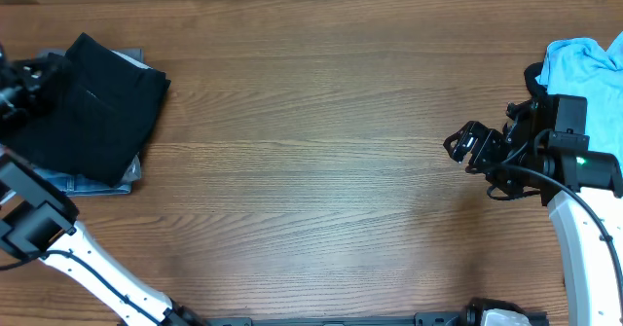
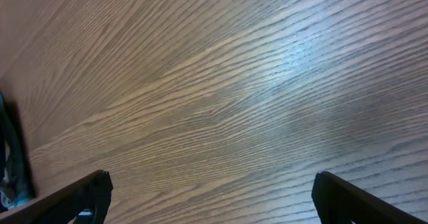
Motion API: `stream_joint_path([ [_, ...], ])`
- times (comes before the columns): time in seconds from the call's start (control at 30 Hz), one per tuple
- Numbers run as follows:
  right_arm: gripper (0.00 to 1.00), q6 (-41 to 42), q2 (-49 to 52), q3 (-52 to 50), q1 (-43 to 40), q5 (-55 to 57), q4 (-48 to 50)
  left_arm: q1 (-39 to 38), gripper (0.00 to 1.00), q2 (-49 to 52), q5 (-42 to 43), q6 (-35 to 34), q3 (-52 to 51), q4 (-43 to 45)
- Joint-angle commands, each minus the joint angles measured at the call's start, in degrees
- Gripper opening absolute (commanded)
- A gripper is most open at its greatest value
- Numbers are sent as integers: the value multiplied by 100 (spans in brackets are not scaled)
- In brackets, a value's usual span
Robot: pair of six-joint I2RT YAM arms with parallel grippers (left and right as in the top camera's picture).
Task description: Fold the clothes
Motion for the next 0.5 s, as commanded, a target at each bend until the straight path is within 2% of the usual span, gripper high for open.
stream_joint_path([
  [0.0, 100, -15, -11, 11, -15, 35, 15, 363, 8, -769, -378, -308, 273, -415],
  [0.1, 100, -15, -11, 11, -15, 35, 15, 542, 6, -855, -1248, -278, 273, -979],
  [0.27, 100, -15, -11, 11, -15, 35, 15, 776, 6, -852, -3252, -7, 157, -1910],
  [0.37, 100, -15, -11, 11, -15, 35, 15, 782, 8, -852, -4489, 24, -31, -2081],
  [0.47, 100, -15, -11, 11, -15, 35, 15, 780, 7, -852, -4955, 146, -321, -1978],
])
